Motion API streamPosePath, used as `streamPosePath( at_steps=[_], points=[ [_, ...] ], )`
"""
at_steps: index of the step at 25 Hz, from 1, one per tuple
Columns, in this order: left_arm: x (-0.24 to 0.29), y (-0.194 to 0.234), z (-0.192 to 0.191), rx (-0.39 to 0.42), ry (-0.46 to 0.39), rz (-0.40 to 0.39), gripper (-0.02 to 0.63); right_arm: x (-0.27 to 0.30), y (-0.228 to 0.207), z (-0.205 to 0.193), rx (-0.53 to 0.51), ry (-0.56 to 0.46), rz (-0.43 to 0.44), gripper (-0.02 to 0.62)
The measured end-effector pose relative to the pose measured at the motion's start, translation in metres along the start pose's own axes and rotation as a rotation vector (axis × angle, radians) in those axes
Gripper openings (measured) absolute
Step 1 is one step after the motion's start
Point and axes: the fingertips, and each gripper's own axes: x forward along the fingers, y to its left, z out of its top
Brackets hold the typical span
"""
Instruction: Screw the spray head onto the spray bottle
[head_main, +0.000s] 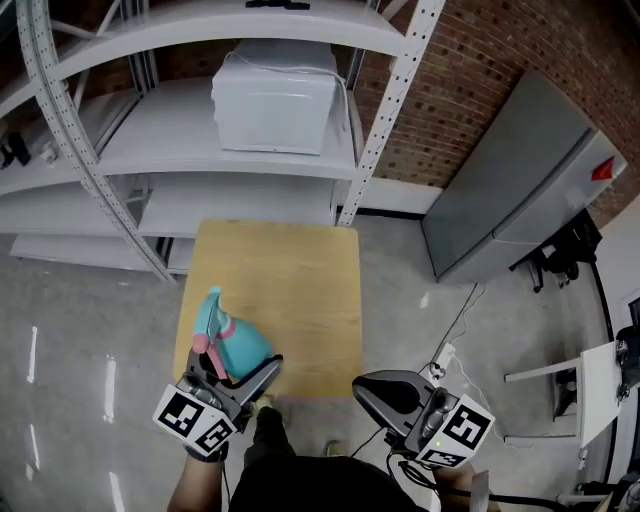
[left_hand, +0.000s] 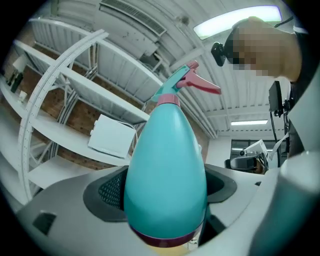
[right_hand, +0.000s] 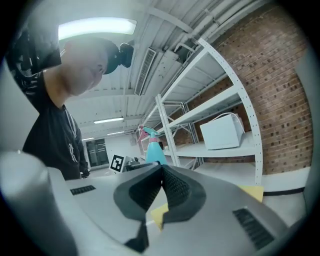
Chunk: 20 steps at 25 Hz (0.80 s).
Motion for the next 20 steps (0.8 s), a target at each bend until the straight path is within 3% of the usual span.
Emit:
streamPosePath(
  at_steps=[6,10,14,20],
  points=[
    [-0.032,-0.165,-0.043,0.012,0.011,0.069,0.403,-0.125,0.056,-0.026,0.014,-0.014,0.108,0.002],
    [-0.053,-0.249,-0.054,0.03,0.02,0.094,0.403,-0.181,0.093,-0.033,-0.017,-0.046,0.162,0.002],
    [-0.074,-0.295,-0.054,0.069,0.03,0.085,0.402,-0.202,0.126,-0.044,0.006,-0.049,0.18,0.001],
    [-0.094,-0.318,-0.048,0.088,0.014,0.075,0.403,-0.214,0.15,-0.039,-0.007,-0.063,0.165,0.0]
  ],
)
